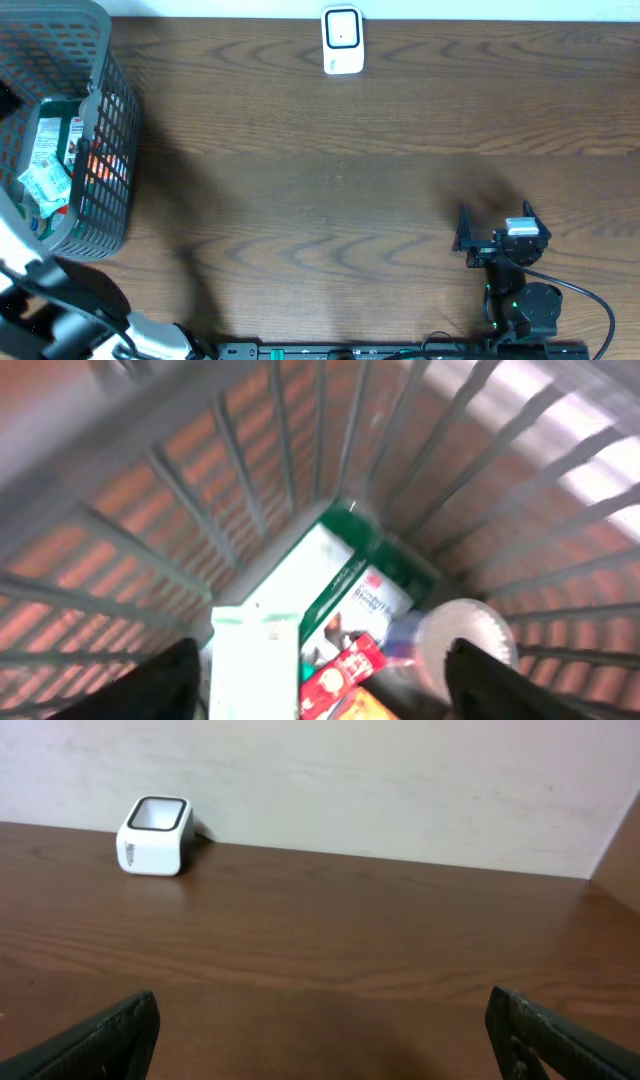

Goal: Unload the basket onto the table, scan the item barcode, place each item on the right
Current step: 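Close the left gripper on the wipes pack and lift it out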

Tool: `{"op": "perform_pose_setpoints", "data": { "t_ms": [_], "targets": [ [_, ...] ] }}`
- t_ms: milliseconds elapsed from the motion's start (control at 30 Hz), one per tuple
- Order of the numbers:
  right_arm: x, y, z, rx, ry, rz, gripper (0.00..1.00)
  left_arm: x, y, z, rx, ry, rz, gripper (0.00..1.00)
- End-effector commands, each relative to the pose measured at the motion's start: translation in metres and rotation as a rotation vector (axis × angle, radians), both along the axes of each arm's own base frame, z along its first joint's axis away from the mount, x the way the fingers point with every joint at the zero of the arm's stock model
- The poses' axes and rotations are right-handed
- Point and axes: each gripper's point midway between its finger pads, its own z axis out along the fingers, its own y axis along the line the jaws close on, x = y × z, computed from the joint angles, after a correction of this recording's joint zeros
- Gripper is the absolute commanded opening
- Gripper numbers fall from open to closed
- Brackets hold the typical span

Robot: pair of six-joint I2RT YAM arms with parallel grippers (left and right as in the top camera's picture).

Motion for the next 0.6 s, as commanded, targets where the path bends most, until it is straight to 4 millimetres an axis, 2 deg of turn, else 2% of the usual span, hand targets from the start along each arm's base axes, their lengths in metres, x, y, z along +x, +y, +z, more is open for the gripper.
{"op": "perform_pose_setpoints", "data": {
  "t_ms": [0, 133, 233, 300, 400, 500, 567],
  "targets": [
    [0.000, 0.001, -0.002, -0.010, 0.006, 0.008, 0.99, -0.002, 0.004, -0.062, -0.075, 0.138, 0.007, 0.81],
    [0.000, 0.001, -0.002, -0.010, 0.006, 0.008, 0.99, -0.010, -0.002, -0.123, -0.190, 0.280, 0.005, 0.82],
    [0.000, 0.002, -0.002, -0.010, 0.006, 0.008, 0.99, -0.016, -0.007, -0.161, -0.257, 0.363, 0.003, 0.82],
    [0.000, 0.002, -0.002, -0.010, 0.006, 0.008, 0.99, -0.020, -0.009, -0.179, -0.290, 0.406, 0.004, 0.82],
    [0.000, 0.002, -0.002, -0.010, 0.006, 0.008, 0.99, -0.034, -0.011, -0.200, -0.314, 0.492, 0.029, 0.82],
    [0.000, 0.001, -0.002, -0.010, 0.006, 0.008, 0.99, -0.048, -0.006, -0.205, -0.299, 0.553, 0.101, 0.82],
    [0.000, 0.002, -0.002, -0.010, 0.006, 0.008, 0.99, -0.048, -0.006, -0.204, -0.301, 0.546, 0.117, 0.82]
  ]
}}
